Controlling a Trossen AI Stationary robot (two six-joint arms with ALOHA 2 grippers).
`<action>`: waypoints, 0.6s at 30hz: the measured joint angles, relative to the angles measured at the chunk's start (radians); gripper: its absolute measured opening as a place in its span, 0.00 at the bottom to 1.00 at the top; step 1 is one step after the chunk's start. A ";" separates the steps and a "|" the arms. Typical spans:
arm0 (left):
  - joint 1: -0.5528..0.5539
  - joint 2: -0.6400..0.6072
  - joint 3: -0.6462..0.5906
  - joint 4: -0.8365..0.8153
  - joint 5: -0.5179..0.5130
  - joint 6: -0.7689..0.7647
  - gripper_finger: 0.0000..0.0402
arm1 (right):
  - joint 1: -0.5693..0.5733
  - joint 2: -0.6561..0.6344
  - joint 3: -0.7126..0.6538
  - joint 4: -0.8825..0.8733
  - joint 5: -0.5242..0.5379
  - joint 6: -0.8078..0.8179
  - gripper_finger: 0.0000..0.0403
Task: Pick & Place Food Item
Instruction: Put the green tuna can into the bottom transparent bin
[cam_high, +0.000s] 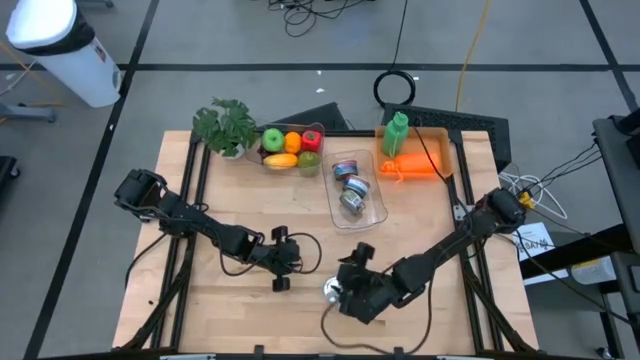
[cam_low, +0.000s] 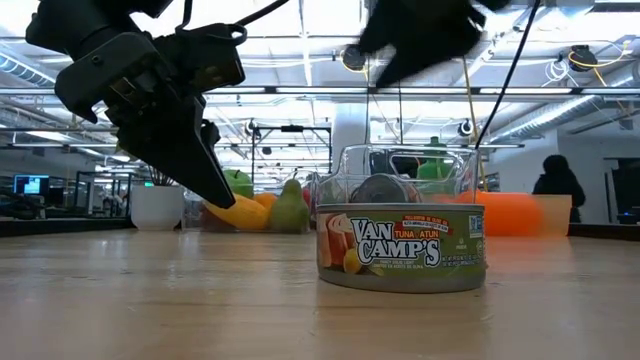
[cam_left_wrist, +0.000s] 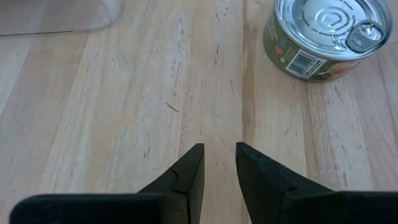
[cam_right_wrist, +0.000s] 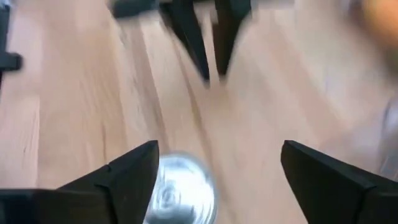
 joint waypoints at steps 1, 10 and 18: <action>0.000 0.000 0.000 -0.001 0.000 -0.003 0.25 | -0.002 0.002 -0.005 -0.034 -0.035 0.069 0.81; 0.000 0.000 0.000 -0.001 0.000 -0.008 0.25 | -0.011 0.005 -0.165 -0.093 -0.134 0.416 0.80; 0.000 0.000 0.000 -0.001 0.000 -0.007 0.25 | -0.037 0.005 -0.277 0.016 -0.235 0.481 0.80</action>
